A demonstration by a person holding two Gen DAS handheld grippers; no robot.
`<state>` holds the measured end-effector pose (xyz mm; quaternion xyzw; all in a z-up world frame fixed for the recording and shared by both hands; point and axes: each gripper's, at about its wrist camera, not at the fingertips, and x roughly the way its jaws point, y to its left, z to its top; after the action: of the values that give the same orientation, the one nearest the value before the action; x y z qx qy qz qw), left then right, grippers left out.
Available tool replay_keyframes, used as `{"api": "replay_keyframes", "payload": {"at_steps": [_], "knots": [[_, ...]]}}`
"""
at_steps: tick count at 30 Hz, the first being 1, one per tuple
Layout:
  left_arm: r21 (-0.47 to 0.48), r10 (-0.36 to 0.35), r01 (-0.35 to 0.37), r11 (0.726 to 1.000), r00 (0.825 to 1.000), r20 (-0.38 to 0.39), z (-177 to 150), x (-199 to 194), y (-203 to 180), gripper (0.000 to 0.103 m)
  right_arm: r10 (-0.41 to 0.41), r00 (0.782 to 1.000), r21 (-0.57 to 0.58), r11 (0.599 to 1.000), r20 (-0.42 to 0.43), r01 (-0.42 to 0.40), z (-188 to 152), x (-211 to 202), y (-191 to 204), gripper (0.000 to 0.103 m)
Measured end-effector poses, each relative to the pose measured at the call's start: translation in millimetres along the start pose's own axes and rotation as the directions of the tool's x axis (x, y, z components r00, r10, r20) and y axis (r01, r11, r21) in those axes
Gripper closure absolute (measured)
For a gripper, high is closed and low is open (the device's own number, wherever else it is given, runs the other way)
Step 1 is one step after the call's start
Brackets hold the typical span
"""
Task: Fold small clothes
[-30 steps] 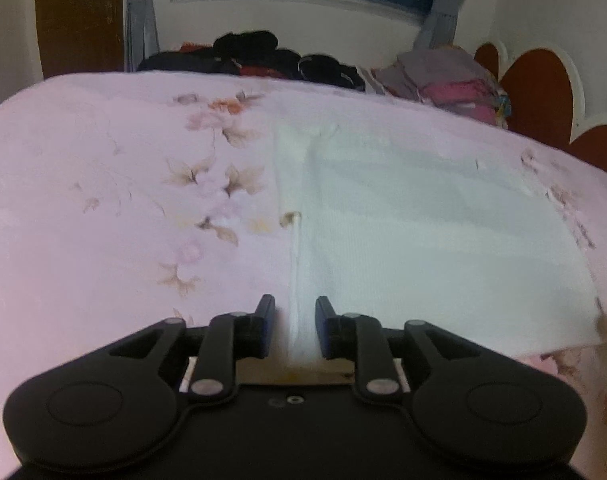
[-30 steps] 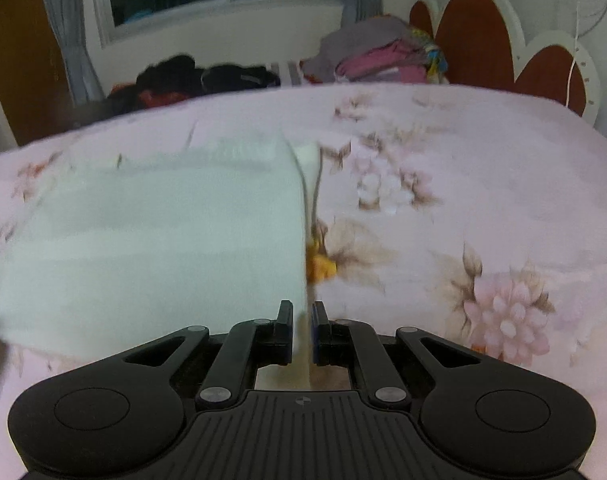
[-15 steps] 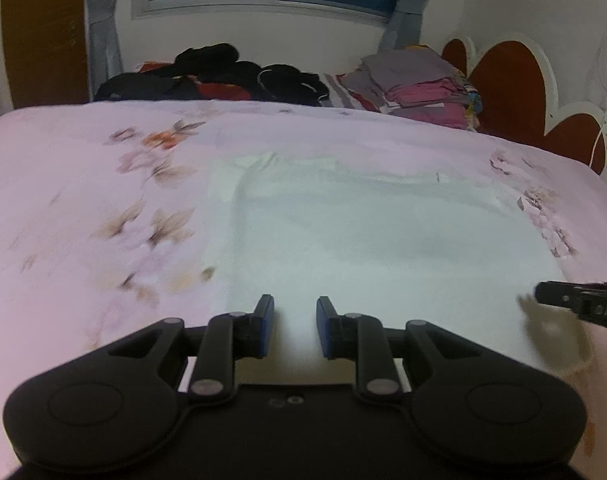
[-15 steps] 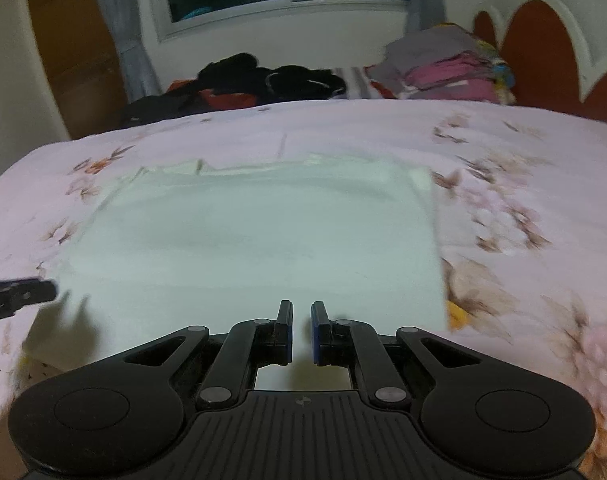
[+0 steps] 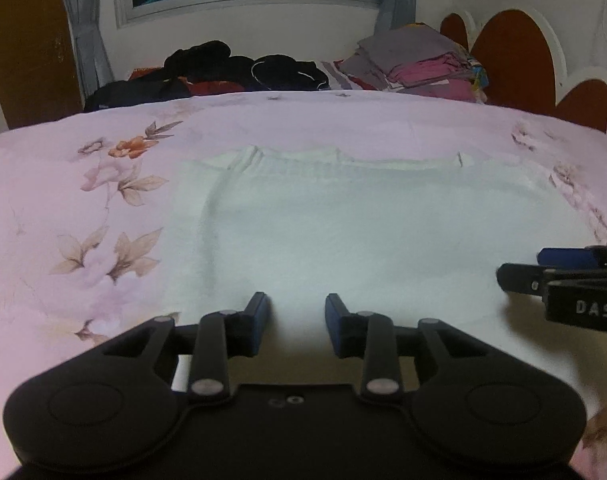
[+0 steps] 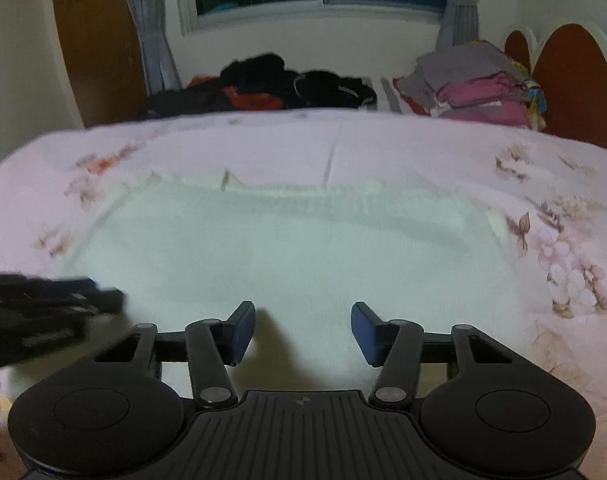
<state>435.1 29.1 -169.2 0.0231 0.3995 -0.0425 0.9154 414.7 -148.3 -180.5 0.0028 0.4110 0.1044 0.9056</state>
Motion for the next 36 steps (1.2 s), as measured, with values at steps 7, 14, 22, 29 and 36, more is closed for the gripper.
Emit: {"api": "replay_keyframes", "payload": {"at_steps": [7,14,22,29,36], "knots": [[-0.034,0.016,-0.017,0.999,1.000,-0.022,-4,-8,8,0.070,-0.029,1.000,-0.050,0.998,0.007,0.030,-11,1,-12,0.049],[-0.075,0.017,-0.022,0.997,0.998,-0.061,-5,-24,16,0.068,0.031,0.999,-0.013,0.999,0.023,-0.031,-4,-13,15,0.049],[-0.147,0.008,-0.018,0.989,0.998,-0.067,-18,-48,41,0.045,-0.027,0.998,-0.023,0.999,-0.050,0.025,-19,-7,32,0.049],[-0.228,-0.017,-0.008,0.974,0.994,-0.109,-39,-62,58,0.042,-0.002,0.998,-0.003,1.000,-0.056,0.002,-24,-22,39,0.049],[-0.398,-0.091,0.028,0.917,0.986,-0.139,-69,-92,69,0.041,0.026,0.998,-0.010,1.000,-0.055,-0.026,-35,-38,39,0.049]]}}
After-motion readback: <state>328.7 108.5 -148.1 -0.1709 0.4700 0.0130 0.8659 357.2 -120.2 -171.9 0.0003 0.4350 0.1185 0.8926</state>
